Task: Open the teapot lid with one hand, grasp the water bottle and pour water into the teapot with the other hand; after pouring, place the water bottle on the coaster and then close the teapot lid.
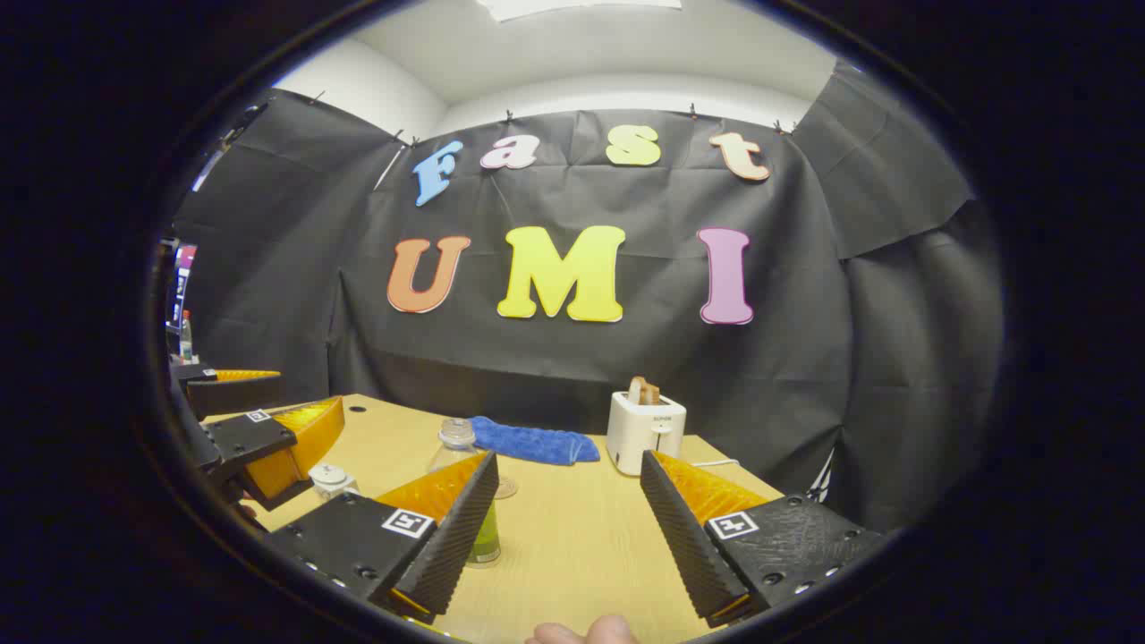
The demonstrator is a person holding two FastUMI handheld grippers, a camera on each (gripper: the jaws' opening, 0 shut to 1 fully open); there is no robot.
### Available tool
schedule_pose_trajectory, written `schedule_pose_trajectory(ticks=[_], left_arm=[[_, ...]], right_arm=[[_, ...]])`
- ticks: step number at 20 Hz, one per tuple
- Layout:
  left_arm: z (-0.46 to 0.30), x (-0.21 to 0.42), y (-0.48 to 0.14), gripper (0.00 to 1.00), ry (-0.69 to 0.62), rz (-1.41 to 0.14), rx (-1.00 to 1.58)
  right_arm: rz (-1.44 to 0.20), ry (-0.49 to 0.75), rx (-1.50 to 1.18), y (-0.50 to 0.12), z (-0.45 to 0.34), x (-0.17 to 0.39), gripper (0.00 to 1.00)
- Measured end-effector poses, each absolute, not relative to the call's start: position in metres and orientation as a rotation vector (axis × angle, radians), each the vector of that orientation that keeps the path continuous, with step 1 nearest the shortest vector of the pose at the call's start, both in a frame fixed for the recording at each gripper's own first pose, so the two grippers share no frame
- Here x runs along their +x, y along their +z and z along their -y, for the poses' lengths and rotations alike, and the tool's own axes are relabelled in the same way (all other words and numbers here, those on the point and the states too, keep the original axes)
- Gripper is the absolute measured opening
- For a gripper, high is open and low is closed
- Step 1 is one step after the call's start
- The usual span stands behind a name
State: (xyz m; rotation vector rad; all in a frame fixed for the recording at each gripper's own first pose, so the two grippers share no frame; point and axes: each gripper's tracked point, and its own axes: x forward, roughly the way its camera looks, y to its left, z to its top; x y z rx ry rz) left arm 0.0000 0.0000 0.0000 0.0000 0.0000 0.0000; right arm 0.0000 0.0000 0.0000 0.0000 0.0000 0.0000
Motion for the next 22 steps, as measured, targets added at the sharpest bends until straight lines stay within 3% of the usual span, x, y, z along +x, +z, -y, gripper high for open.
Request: schedule_pose_trajectory(ticks=[22], left_arm=[[0.000, 0.001, -0.005, 0.99, -0.020, -0.022, -0.007]], right_arm=[[-0.034, -0.008, 0.059, -0.009, 0.001, -0.001, 0.95]])
